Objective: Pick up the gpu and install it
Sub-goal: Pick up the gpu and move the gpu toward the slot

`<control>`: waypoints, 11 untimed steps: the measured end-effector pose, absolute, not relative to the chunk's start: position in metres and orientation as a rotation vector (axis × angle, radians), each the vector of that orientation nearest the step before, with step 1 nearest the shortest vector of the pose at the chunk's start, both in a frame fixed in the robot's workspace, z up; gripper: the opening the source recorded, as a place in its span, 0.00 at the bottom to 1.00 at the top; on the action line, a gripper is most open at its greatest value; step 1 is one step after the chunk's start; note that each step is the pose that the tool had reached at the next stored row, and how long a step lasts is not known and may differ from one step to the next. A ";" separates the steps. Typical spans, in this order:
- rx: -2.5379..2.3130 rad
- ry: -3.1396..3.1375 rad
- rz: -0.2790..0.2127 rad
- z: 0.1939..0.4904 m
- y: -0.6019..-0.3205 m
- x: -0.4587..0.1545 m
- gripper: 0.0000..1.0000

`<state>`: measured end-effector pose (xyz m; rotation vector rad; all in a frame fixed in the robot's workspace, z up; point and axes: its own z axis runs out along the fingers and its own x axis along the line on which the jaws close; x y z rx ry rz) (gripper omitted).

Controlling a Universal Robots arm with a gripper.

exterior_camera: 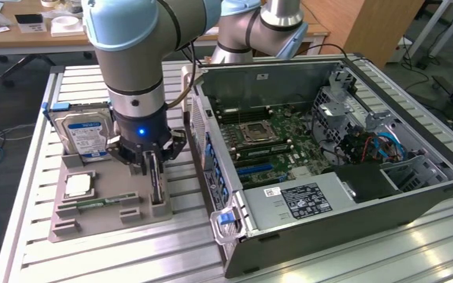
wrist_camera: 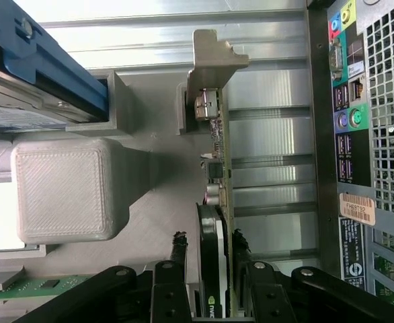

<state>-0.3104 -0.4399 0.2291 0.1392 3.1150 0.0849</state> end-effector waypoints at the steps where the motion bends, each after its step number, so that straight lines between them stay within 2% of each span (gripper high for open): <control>1: 0.139 3.115 0.085 0.229 -0.440 -0.310 0.39; 11: 0.139 3.115 0.085 0.229 -0.440 -0.309 0.39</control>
